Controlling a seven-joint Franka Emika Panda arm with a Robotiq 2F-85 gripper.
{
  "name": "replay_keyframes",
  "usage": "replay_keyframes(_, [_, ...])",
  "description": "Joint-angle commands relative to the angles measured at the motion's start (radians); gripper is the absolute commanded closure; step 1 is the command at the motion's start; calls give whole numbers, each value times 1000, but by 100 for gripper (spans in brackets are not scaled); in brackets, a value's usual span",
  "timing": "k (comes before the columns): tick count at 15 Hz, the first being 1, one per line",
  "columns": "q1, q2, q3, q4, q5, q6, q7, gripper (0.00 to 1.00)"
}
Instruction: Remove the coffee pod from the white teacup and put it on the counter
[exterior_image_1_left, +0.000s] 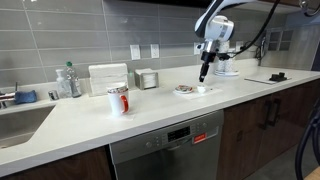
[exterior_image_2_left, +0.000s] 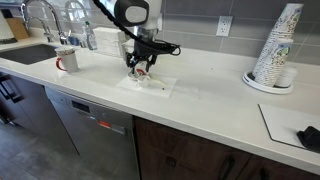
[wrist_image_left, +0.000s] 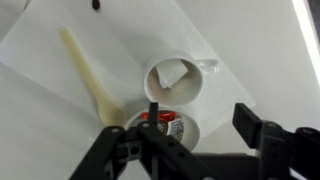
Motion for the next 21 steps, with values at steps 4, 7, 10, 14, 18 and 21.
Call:
replay_keyframes(4, [-45,70,35,77,30,-19,-35,42])
replay_keyframes(7, [-55,80,37,90,23,-24,-40,41])
replay_keyframes(10, [-65,82,39,97,19,-47,-64,43])
replay_keyframes(14, [-77,90,39,108,24,-66,-100,52])
replay_keyframes(18, [-85,100,48,110,32,-68,-140,55])
replay_keyframes(21, [-95,105,61,109,52,-67,-175,59])
